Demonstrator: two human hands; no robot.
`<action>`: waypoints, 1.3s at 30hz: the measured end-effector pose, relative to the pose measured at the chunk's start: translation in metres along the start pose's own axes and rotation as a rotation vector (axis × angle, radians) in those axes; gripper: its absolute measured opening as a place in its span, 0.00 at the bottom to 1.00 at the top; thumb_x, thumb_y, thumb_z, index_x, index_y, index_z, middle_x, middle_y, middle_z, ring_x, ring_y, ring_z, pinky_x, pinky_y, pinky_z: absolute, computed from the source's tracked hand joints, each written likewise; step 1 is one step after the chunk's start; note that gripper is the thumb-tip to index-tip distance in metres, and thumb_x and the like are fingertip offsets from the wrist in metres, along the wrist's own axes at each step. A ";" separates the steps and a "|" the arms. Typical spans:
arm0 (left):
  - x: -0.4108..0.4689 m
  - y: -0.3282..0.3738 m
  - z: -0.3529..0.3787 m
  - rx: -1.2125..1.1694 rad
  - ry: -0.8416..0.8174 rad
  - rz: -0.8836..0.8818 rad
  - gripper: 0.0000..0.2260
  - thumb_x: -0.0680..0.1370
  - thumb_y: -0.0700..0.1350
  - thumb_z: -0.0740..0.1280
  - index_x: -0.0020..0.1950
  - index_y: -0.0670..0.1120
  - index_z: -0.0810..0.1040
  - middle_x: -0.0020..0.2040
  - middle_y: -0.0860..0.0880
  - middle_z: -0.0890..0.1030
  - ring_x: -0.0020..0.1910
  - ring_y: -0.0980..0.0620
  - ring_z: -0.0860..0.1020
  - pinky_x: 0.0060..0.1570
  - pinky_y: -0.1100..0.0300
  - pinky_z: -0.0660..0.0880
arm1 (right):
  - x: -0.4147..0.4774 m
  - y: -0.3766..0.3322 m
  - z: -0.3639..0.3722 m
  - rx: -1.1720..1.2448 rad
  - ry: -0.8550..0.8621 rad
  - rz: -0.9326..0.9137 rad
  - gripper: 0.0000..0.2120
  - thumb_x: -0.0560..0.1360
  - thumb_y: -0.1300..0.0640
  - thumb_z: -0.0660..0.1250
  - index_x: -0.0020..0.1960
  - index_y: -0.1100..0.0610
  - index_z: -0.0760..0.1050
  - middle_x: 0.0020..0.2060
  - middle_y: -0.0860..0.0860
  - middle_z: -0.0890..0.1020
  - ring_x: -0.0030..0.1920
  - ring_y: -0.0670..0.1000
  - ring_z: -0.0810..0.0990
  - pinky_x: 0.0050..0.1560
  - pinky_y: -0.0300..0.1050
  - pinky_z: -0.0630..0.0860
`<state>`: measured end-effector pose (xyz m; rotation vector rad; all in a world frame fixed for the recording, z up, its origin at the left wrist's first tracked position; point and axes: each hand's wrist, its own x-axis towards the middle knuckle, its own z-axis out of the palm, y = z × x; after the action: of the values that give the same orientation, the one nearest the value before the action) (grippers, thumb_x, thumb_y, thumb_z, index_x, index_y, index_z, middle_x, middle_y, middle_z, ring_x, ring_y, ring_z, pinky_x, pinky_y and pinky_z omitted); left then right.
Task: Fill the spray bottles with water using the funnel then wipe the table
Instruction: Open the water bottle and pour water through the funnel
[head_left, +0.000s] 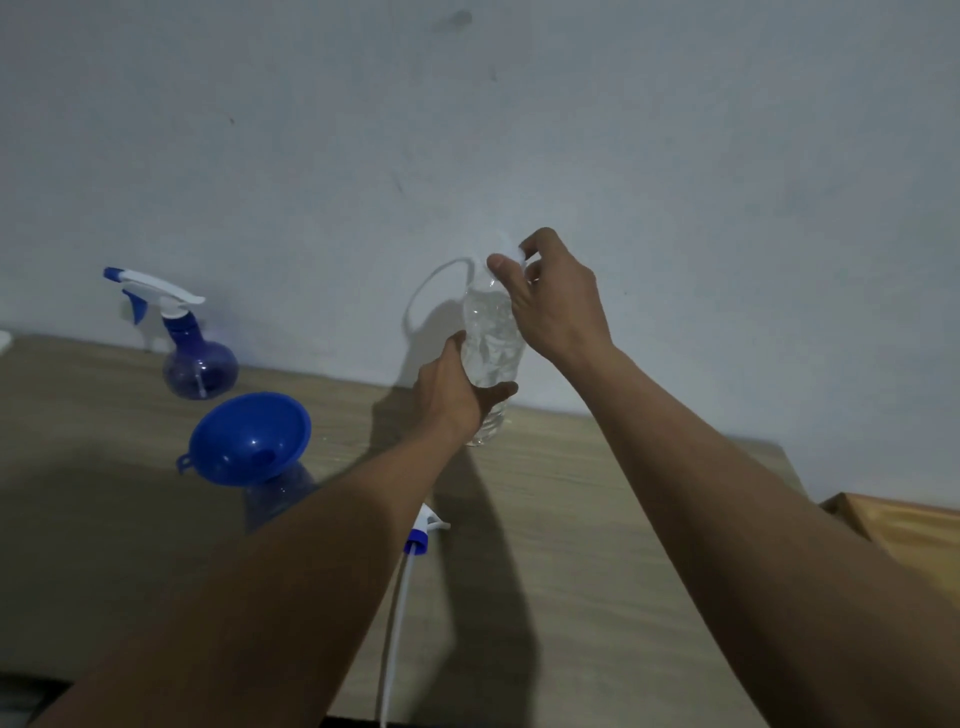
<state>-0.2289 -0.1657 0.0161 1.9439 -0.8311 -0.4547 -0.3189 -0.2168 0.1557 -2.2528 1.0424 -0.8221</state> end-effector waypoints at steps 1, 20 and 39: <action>-0.004 0.000 -0.002 -0.008 0.004 -0.001 0.38 0.60 0.64 0.79 0.65 0.56 0.69 0.56 0.51 0.81 0.55 0.46 0.80 0.55 0.52 0.79 | -0.003 -0.001 -0.002 0.006 -0.005 -0.001 0.19 0.81 0.42 0.63 0.60 0.57 0.71 0.47 0.54 0.81 0.48 0.56 0.79 0.48 0.51 0.78; -0.119 0.003 -0.023 -0.053 -0.076 0.019 0.39 0.58 0.63 0.81 0.66 0.61 0.70 0.55 0.57 0.82 0.55 0.51 0.80 0.55 0.51 0.79 | -0.103 -0.014 -0.038 -0.060 0.020 0.030 0.16 0.81 0.42 0.62 0.56 0.54 0.72 0.50 0.51 0.82 0.50 0.55 0.80 0.50 0.57 0.79; -0.113 0.000 -0.022 -0.052 -0.200 0.005 0.36 0.53 0.66 0.79 0.58 0.60 0.71 0.50 0.57 0.82 0.51 0.51 0.80 0.52 0.50 0.80 | -0.122 -0.014 -0.046 0.075 -0.050 0.084 0.17 0.79 0.44 0.65 0.66 0.49 0.70 0.56 0.47 0.79 0.55 0.50 0.79 0.57 0.52 0.77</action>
<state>-0.2946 -0.0711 0.0237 1.8690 -0.9408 -0.6694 -0.4075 -0.1208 0.1592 -2.1418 1.0575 -0.7530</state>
